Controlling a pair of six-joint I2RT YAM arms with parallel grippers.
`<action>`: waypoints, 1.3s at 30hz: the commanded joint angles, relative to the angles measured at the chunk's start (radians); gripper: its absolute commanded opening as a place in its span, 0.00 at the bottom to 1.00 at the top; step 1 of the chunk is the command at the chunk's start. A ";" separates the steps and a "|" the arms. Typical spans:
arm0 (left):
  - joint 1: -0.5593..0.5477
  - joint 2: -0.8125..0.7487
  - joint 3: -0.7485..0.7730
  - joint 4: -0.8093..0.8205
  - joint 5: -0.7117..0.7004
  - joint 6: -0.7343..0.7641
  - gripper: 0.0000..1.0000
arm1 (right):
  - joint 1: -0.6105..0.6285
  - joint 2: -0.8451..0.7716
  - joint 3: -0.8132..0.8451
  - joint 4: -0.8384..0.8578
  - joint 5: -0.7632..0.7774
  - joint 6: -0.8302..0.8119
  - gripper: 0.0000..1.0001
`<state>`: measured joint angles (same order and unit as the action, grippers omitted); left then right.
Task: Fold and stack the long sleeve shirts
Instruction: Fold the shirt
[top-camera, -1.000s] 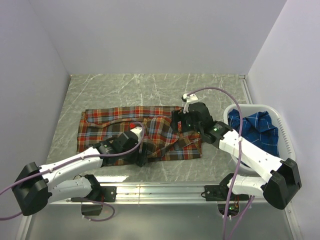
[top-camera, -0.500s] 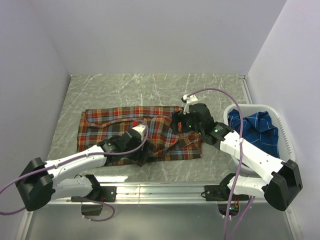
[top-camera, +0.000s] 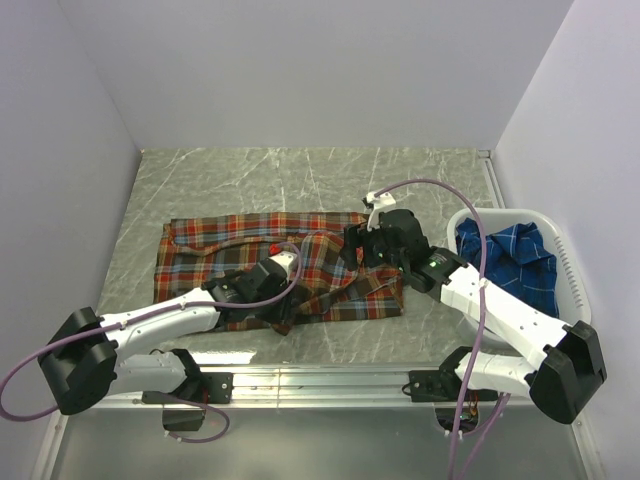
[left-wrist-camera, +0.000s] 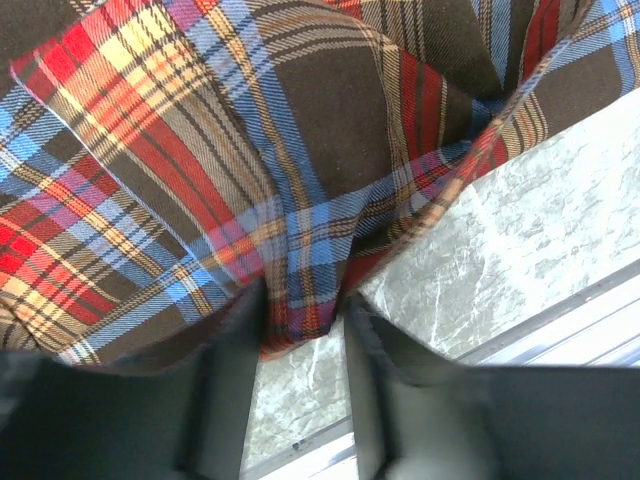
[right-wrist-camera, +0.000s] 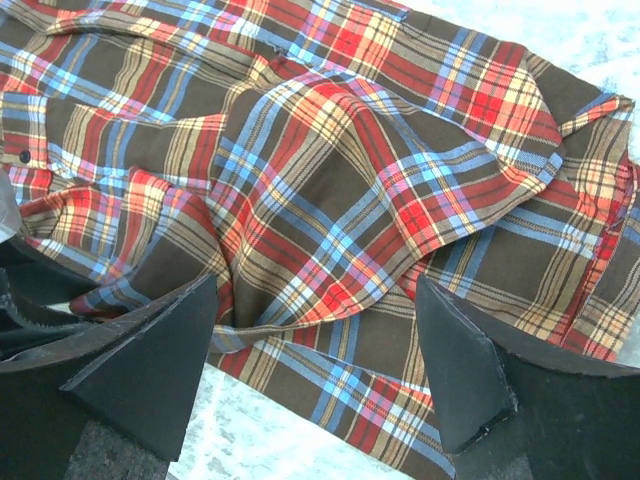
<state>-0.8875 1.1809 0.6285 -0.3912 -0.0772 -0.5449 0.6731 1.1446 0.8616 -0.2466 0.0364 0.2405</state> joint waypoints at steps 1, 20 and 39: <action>-0.007 -0.006 0.023 -0.005 -0.015 -0.010 0.38 | -0.009 -0.026 -0.006 0.043 0.000 -0.013 0.86; 0.064 0.068 0.361 -0.342 -0.242 0.065 0.01 | -0.007 -0.014 0.024 -0.008 0.019 -0.006 0.84; 0.467 0.166 0.684 -0.552 -0.065 0.019 0.01 | -0.007 0.055 0.057 -0.034 0.029 0.019 0.83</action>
<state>-0.4240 1.3430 1.2259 -0.8574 -0.1535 -0.4957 0.6731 1.1893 0.8658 -0.2859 0.0418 0.2428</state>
